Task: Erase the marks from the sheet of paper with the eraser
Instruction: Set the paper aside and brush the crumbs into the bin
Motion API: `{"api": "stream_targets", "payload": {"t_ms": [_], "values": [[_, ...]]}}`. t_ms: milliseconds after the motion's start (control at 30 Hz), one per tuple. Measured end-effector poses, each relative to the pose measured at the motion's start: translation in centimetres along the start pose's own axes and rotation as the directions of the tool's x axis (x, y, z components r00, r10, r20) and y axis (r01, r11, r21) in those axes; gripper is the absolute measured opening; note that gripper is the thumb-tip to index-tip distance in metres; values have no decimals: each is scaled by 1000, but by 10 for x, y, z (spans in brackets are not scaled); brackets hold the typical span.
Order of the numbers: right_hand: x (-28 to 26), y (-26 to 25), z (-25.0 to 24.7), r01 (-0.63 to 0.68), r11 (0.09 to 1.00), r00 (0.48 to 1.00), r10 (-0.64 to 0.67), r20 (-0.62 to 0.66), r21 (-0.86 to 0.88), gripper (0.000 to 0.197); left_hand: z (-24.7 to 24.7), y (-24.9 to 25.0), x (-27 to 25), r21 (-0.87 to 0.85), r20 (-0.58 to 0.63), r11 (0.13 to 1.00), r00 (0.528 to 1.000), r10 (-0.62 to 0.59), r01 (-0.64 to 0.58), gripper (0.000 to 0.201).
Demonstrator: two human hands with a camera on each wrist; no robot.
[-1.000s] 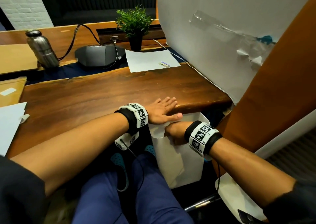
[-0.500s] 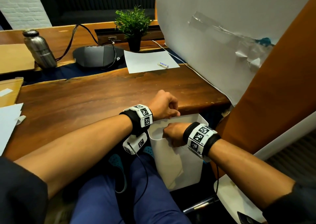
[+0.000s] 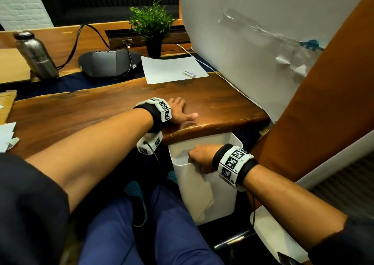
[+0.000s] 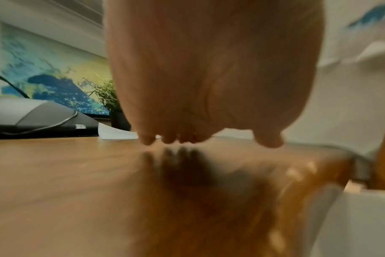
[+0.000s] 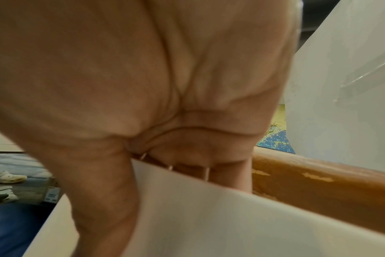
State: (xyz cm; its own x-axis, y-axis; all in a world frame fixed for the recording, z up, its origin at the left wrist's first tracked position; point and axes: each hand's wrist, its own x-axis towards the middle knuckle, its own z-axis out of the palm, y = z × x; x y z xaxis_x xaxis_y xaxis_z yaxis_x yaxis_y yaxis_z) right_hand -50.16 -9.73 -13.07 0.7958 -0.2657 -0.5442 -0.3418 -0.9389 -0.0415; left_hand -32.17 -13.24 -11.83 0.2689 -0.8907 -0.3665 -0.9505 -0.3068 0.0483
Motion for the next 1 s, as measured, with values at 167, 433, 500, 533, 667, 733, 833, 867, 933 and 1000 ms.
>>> {"api": "stream_targets", "payload": {"t_ms": [167, 433, 500, 533, 667, 733, 833, 867, 933, 1000], "values": [[7, 3, 4, -21, 999, 1000, 21, -3, -25, 30, 27, 18, -17, 54, 19, 972, 973, 229, -230, 113], [2, -5, 2, -37, 995, 998, 41, 39, -90, 36, 16, 35, -50, -200, -58, 840, 862, 504, -505, 72], [0, -3, 3, -13, 998, 1000, 14, 22, -63, 25, 1, 29, -35, -150, -108, 914, 925, 364, -377, 78], [-1, -4, 2, -7, 998, 1000, 8, 26, -59, 23, -4, 25, -26, -144, -113, 945, 953, 279, -294, 82], [-5, -2, -1, 3, 998, 999, -1, 32, -69, 15, 2, 17, -3, -60, -18, 990, 992, 124, -125, 93], [-5, 1, 1, -9, 998, 1000, 11, 29, -69, 10, 13, 23, -9, -4, 11, 983, 983, 186, -186, 106], [-6, 0, -1, -20, 997, 999, 22, 25, -77, 22, 27, 35, -27, -5, 60, 918, 916, 397, -398, 129], [-7, 0, -1, -38, 995, 998, 43, 43, -92, 32, 30, 37, -34, -33, 91, 885, 880, 466, -465, 133], [-10, 0, 0, -49, 994, 998, 52, 34, -94, 47, 33, 37, -47, -159, 167, 828, 812, 559, -537, 128], [-12, -1, 1, -34, 995, 999, 35, 8, -98, 49, 32, 34, -56, -279, 176, 799, 790, 587, -532, 111]]}}
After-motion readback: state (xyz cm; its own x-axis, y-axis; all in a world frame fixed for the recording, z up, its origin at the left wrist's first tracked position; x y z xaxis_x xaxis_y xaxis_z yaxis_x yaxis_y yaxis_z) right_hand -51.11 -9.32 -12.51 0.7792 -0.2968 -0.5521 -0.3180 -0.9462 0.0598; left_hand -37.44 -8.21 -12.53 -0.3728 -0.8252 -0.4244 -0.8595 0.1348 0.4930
